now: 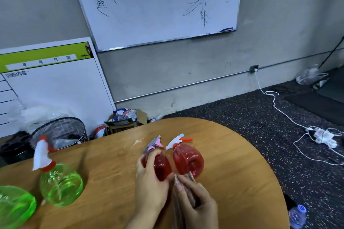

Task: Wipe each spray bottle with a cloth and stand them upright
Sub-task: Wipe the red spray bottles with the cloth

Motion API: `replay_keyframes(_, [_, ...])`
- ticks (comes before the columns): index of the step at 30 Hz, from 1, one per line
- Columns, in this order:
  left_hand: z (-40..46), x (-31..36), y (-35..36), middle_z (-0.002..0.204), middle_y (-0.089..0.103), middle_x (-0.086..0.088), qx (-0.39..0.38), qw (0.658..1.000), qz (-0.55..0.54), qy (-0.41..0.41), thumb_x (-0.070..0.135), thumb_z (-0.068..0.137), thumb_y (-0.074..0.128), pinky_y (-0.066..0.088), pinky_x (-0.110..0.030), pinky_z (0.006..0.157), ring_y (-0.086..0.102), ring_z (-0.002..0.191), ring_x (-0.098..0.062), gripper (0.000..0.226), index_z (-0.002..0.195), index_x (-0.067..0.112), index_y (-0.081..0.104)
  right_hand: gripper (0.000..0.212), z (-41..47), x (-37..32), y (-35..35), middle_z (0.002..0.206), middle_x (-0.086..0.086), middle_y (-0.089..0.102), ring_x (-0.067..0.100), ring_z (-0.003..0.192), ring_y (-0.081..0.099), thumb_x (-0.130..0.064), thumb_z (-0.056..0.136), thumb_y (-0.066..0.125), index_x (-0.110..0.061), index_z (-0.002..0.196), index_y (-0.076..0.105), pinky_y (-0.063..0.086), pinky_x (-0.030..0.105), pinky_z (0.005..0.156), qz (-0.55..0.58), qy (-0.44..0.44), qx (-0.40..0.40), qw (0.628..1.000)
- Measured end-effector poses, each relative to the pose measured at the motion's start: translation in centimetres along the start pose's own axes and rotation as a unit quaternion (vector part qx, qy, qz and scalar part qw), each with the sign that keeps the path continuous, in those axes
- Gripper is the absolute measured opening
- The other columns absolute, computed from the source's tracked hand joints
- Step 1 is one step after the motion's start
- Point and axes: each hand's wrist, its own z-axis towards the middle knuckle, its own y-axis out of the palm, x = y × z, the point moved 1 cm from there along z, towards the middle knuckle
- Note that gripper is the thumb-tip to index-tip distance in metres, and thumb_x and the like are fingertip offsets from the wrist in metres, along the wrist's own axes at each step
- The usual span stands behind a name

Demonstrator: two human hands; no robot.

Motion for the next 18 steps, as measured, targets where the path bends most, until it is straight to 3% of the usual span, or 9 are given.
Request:
replay_keyframes(4, [-1.3,-0.7,-1.3,0.141,0.047,0.004,0.038,0.997,-0.064,0.003,0.027,0.075,0.094,0.049,-0.043,0.111,0.059,0.125,-0.021,0.075,0.133,0.052,0.056,0.048,0.2,-0.7,0.0,0.088,-0.010,0.077,0.007,0.081,0.075,-0.002,0.080,0.087,-0.046,0.098,0.082,0.056,0.018,0.074,-0.016,0.010,-0.010,1.000])
replay_keyframes(9, [-3.3,0.7,-5.2,0.128,0.065,0.014,0.064,0.976,-0.208,-0.021,0.038,0.071,0.094,0.053,-0.044,0.108,0.066,0.116,-0.009,0.068,0.128,0.053,0.059,0.036,-0.1,-2.9,0.2,0.102,-0.016,0.078,0.001,0.102,0.073,-0.009,0.085,0.084,-0.042,0.098,0.084,0.058,0.026,0.093,-0.003,0.083,-0.033,0.996])
replay_keyframes(12, [-4.7,3.3,-8.2,0.126,0.065,0.018,0.069,0.952,-0.298,-0.020,0.041,0.064,0.087,0.051,-0.031,0.103,0.066,0.109,0.003,0.062,0.120,0.048,0.062,0.029,-0.3,-5.9,1.0,0.106,-0.017,0.078,-0.006,0.114,0.067,-0.006,0.086,0.082,-0.033,0.092,0.086,0.052,0.012,0.094,0.096,0.145,-0.033,0.984])
replay_keyframes(14, [-5.8,4.6,-10.2,0.126,0.066,0.015,0.069,0.940,-0.333,-0.010,0.039,0.064,0.087,0.052,-0.024,0.095,0.067,0.107,0.002,0.064,0.123,0.042,0.063,0.028,-0.5,-8.7,1.5,0.104,-0.021,0.078,-0.009,0.115,0.064,-0.004,0.088,0.079,-0.030,0.093,0.086,0.048,0.007,0.092,0.133,0.138,-0.057,0.980])
replay_keyframes(18, [-8.1,6.2,-14.0,0.114,0.075,0.014,0.060,0.922,-0.382,0.006,0.043,0.056,0.099,0.057,-0.012,0.077,0.073,0.098,0.000,0.078,0.125,0.030,0.064,0.023,-1.8,-13.7,2.5,0.113,-0.009,0.079,0.004,0.123,0.066,-0.006,0.089,0.078,-0.024,0.102,0.085,0.050,0.020,0.104,0.175,0.107,-0.093,0.974])
